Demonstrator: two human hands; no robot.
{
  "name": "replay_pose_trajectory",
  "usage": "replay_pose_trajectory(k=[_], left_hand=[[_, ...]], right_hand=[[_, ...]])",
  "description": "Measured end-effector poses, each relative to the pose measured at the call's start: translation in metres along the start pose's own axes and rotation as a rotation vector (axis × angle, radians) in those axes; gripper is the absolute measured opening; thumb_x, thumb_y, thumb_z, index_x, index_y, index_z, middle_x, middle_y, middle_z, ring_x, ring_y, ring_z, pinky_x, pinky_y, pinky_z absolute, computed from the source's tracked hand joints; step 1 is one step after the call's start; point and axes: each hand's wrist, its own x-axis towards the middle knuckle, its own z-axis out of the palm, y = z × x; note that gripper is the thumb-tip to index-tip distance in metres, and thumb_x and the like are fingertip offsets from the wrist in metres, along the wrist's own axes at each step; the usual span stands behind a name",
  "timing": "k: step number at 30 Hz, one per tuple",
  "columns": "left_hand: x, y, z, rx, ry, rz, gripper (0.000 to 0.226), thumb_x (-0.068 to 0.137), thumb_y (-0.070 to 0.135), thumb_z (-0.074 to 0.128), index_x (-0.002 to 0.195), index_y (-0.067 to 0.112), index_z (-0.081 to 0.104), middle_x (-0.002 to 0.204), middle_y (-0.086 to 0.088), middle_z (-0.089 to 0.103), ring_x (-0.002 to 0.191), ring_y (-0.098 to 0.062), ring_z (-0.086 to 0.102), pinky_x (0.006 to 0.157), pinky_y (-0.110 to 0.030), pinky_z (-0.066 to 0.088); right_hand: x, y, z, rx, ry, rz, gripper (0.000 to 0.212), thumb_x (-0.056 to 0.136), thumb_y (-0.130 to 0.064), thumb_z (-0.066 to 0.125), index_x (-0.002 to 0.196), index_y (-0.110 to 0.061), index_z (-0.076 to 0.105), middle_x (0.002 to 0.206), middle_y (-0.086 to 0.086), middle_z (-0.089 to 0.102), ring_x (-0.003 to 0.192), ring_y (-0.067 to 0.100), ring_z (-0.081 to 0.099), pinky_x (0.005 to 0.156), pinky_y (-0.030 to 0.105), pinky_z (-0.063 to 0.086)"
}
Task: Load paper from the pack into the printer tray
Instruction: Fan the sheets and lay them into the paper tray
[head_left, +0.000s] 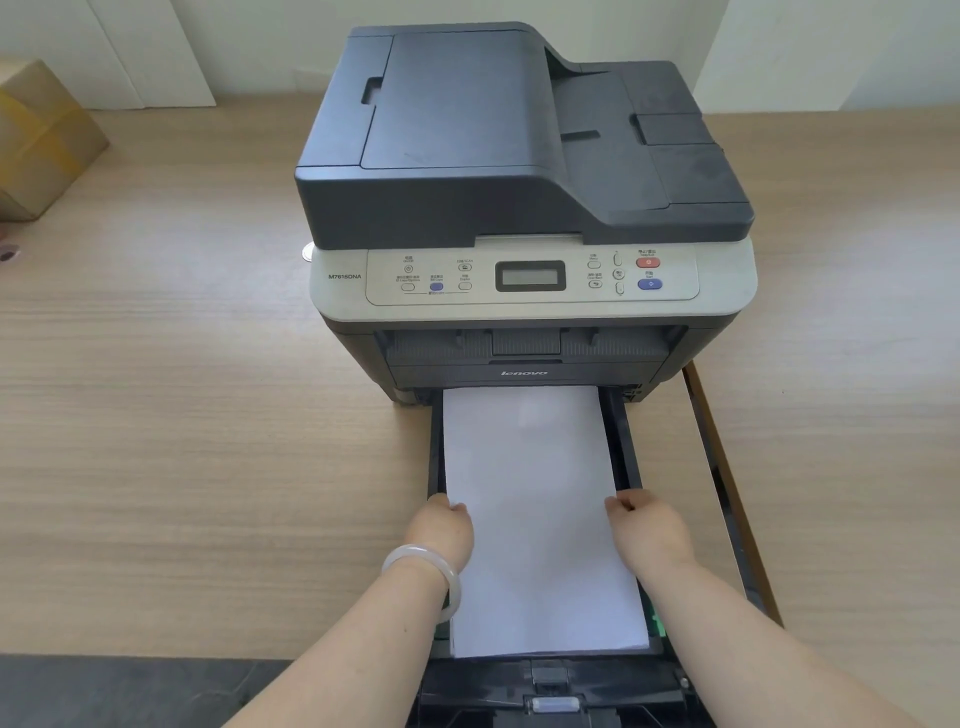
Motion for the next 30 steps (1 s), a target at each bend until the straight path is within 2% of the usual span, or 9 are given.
replay_pose_trajectory(k=[3, 5, 8, 11, 14, 18, 22, 28, 30], left_hand=[[-0.008, 0.003, -0.005, -0.05, -0.044, 0.007, 0.016, 0.096, 0.017, 0.033, 0.089, 0.009, 0.046, 0.075, -0.007, 0.05, 0.063, -0.021, 0.045, 0.058, -0.027, 0.032], [-0.013, 0.002, -0.009, -0.135, -0.089, 0.014, 0.03, 0.097, 0.023, 0.035, 0.12, 0.015, 0.053, 0.11, -0.012, 0.062, 0.086, -0.028, 0.056, 0.072, -0.027, 0.038], [-0.017, 0.002, -0.013, -0.168, -0.072, 0.02, 0.047, 0.098, 0.026, 0.036, 0.144, 0.014, 0.037, 0.142, -0.012, 0.049, 0.115, -0.033, 0.055, 0.087, -0.029, 0.04], [-0.022, 0.002, -0.019, -0.115, -0.023, 0.051, 0.04, 0.099, 0.018, 0.037, 0.135, 0.002, 0.046, 0.142, -0.02, 0.048, 0.128, -0.032, 0.048, 0.099, -0.032, 0.042], [-0.031, 0.003, -0.024, -0.008, 0.023, 0.071, 0.037, 0.094, -0.001, 0.033, 0.129, -0.006, 0.044, 0.142, -0.023, 0.044, 0.129, -0.032, 0.047, 0.089, -0.03, 0.042], [-0.033, 0.002, -0.033, -0.137, 0.003, 0.046, 0.041, 0.096, 0.017, 0.039, 0.129, -0.003, 0.051, 0.141, -0.022, 0.046, 0.13, -0.037, 0.043, 0.107, -0.042, 0.037], [-0.044, -0.012, -0.04, 0.024, -0.027, 0.19, 0.037, 0.097, 0.018, 0.036, 0.121, 0.014, 0.062, 0.117, -0.007, 0.066, 0.099, -0.027, 0.061, 0.082, -0.025, 0.042], [-0.055, -0.043, -0.022, 0.048, -0.009, 0.263, 0.047, 0.096, 0.013, 0.038, 0.143, 0.013, 0.039, 0.132, -0.011, 0.06, 0.091, -0.022, 0.064, 0.083, -0.028, 0.053], [-0.059, -0.046, -0.014, 0.013, -0.025, 0.266, 0.05, 0.097, 0.011, 0.037, 0.146, 0.014, 0.032, 0.146, -0.007, 0.045, 0.117, -0.027, 0.057, 0.102, -0.037, 0.047]], right_hand=[[-0.003, -0.002, -0.001, 0.022, -0.024, 0.014, 0.039, 0.099, -0.027, 0.039, 0.131, -0.008, 0.052, 0.123, 0.016, 0.062, 0.103, 0.031, 0.058, 0.078, 0.028, 0.042], [-0.008, -0.002, -0.004, 0.012, -0.048, -0.007, 0.042, 0.099, -0.026, 0.037, 0.136, -0.009, 0.047, 0.133, 0.015, 0.056, 0.116, 0.032, 0.054, 0.084, 0.029, 0.04], [-0.014, 0.0, -0.009, -0.029, -0.067, -0.053, 0.044, 0.1, -0.025, 0.034, 0.142, -0.012, 0.04, 0.142, 0.011, 0.049, 0.124, 0.03, 0.05, 0.095, 0.03, 0.04], [-0.019, 0.003, -0.014, -0.063, -0.056, -0.091, 0.043, 0.099, -0.023, 0.033, 0.142, -0.018, 0.041, 0.14, 0.008, 0.052, 0.119, 0.029, 0.054, 0.095, 0.032, 0.043], [-0.023, 0.006, -0.017, -0.11, -0.037, -0.123, 0.044, 0.097, -0.022, 0.033, 0.139, -0.023, 0.044, 0.133, 0.006, 0.059, 0.11, 0.027, 0.059, 0.093, 0.036, 0.05], [-0.03, 0.011, -0.023, -0.104, -0.005, -0.17, 0.042, 0.096, -0.019, 0.036, 0.136, -0.023, 0.049, 0.12, 0.008, 0.065, 0.091, 0.023, 0.062, 0.075, 0.031, 0.051], [-0.039, 0.026, -0.03, -0.099, 0.02, -0.172, 0.041, 0.094, -0.013, 0.039, 0.133, -0.016, 0.05, 0.099, 0.011, 0.068, 0.059, 0.013, 0.052, 0.054, 0.024, 0.041], [-0.053, 0.041, -0.026, -0.182, -0.015, -0.167, 0.045, 0.094, -0.01, 0.042, 0.138, -0.015, 0.045, 0.086, 0.005, 0.065, 0.058, 0.01, 0.054, 0.045, 0.018, 0.035], [-0.056, 0.044, -0.022, -0.18, -0.007, -0.167, 0.045, 0.094, -0.013, 0.043, 0.14, -0.016, 0.043, 0.107, 0.01, 0.068, 0.074, 0.016, 0.061, 0.055, 0.019, 0.044]])
